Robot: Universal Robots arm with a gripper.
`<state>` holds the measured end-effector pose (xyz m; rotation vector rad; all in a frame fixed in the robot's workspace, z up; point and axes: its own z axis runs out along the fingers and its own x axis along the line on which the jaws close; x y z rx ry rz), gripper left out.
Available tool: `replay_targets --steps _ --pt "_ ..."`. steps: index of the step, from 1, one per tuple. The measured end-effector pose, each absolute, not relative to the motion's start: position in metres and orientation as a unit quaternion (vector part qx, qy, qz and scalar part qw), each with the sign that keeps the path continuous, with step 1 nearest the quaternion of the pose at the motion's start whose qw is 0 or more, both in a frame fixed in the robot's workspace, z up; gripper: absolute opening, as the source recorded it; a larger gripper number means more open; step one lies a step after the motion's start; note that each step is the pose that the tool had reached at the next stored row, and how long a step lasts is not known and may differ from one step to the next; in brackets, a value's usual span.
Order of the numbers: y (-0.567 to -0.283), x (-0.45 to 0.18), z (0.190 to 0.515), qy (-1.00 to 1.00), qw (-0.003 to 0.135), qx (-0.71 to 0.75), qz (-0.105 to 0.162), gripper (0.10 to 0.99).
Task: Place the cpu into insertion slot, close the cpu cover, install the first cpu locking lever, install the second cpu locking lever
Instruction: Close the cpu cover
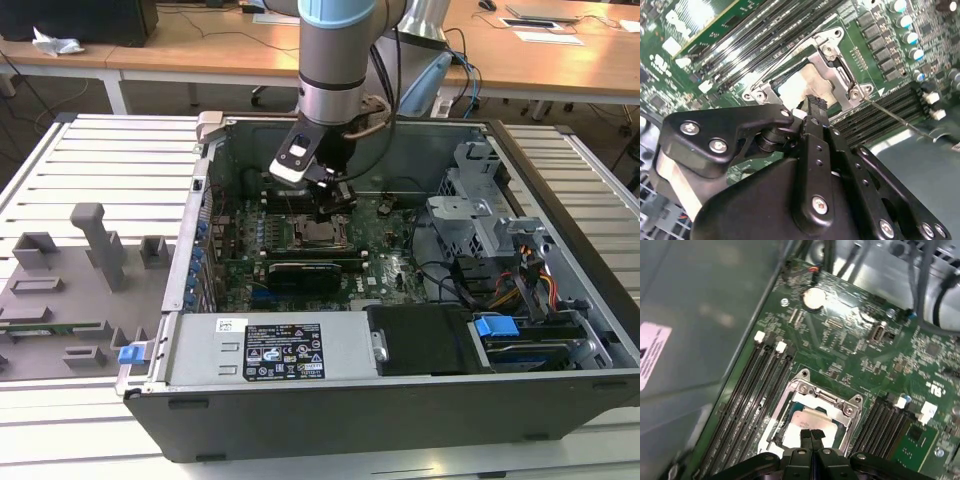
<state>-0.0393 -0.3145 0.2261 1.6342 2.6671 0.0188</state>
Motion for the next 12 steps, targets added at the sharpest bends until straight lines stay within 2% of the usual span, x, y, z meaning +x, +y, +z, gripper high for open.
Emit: replay_targets --steps 12 --pt "-0.3145 -0.0392 0.2260 0.931 0.007 0.365 0.005 0.106"
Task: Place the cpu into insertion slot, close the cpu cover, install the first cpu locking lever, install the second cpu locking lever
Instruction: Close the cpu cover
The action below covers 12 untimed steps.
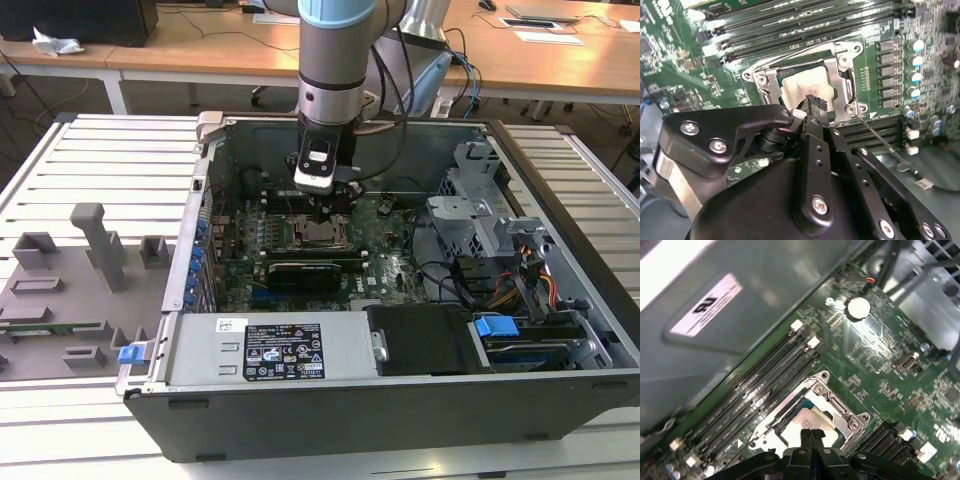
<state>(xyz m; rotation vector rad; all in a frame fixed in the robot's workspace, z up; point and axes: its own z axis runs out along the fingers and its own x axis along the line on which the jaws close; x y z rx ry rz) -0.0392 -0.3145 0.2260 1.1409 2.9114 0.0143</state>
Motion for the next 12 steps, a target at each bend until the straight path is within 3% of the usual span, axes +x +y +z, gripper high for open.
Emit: replay_targets --steps 12 --pt "-0.3145 -0.0392 0.2259 0.975 0.007 0.224 0.005 0.106"
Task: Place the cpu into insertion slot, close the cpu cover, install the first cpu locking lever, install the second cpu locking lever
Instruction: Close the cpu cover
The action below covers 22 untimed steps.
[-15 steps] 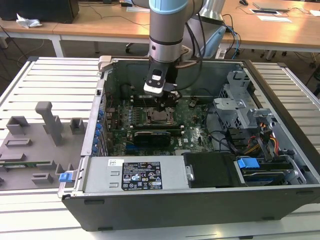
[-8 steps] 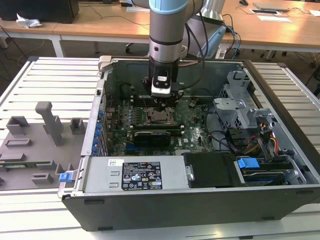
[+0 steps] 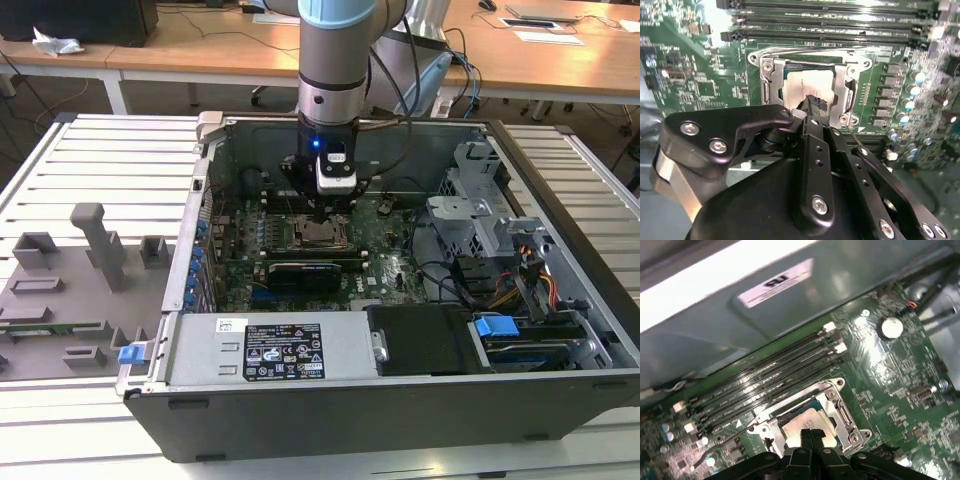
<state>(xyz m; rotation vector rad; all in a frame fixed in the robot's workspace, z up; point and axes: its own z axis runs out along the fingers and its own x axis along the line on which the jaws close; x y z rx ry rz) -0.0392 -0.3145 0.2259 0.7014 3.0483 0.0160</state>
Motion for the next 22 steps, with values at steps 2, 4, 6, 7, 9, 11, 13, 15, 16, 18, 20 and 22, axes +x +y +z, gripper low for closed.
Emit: replay_targets --steps 2,4,6,7,9,11,13,15,16,18,20,22 --pt "-0.3145 -0.0392 0.2259 0.979 0.007 0.204 0.005 0.106" --pt "-0.3145 -0.0393 0.2259 0.983 0.007 0.183 0.005 0.106" --pt "-0.3145 -0.0392 0.2259 0.986 0.006 0.166 0.006 0.106" --pt "-0.3145 -0.0393 0.2259 0.988 0.006 0.157 0.006 0.106" --pt "-0.3145 -0.0392 0.2259 0.991 0.006 0.134 0.006 0.106" --pt "-0.3145 -0.0393 0.2259 0.994 0.006 0.112 0.006 0.106" --pt "-0.3145 -0.0393 0.2259 0.996 0.006 0.090 0.006 0.106" --pt "-0.3145 -0.0393 0.2259 0.998 0.006 0.069 0.006 0.106" --pt "-0.3144 -0.0392 0.2259 0.998 0.006 0.060 0.006 0.106" --pt "-0.3144 -0.0392 0.2259 1.000 0.006 0.024 0.006 0.106" --pt "-0.3144 -0.0392 0.2259 1.000 0.006 0.004 0.006 0.106" --pt "-0.3144 -0.0392 0.2259 1.000 0.005 -0.022 0.007 0.106"
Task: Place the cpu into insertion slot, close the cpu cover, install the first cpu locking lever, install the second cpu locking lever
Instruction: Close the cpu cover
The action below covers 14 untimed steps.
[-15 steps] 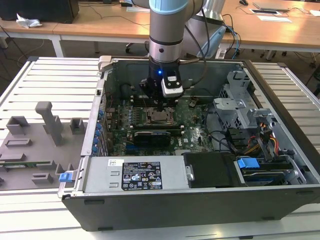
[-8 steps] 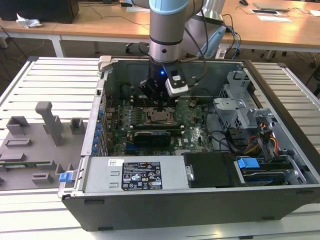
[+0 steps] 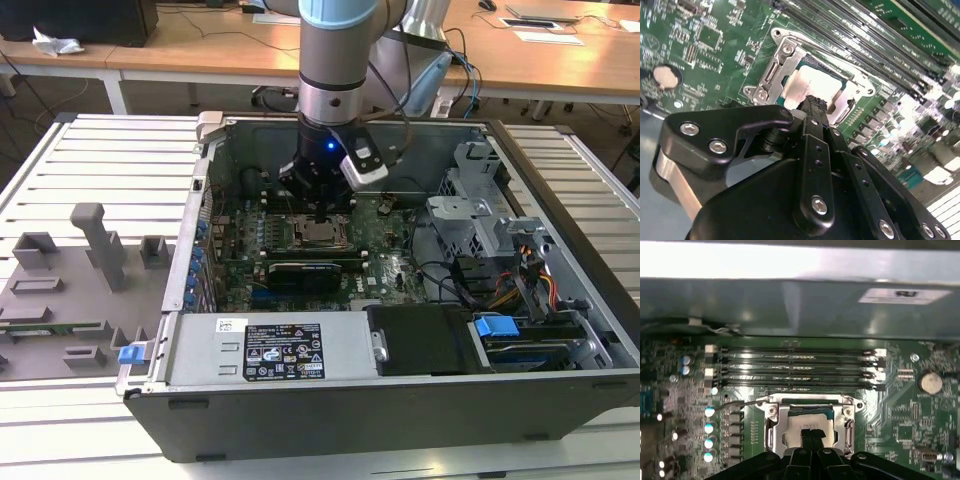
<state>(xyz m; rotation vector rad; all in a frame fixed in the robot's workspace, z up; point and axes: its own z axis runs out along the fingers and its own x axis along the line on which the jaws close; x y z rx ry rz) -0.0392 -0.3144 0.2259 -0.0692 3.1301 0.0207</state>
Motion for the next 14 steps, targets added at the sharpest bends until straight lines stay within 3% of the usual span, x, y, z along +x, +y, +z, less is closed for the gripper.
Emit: replay_targets --steps 14 --pt "-0.3214 -0.0481 0.2218 0.996 0.005 -0.090 0.007 0.106"
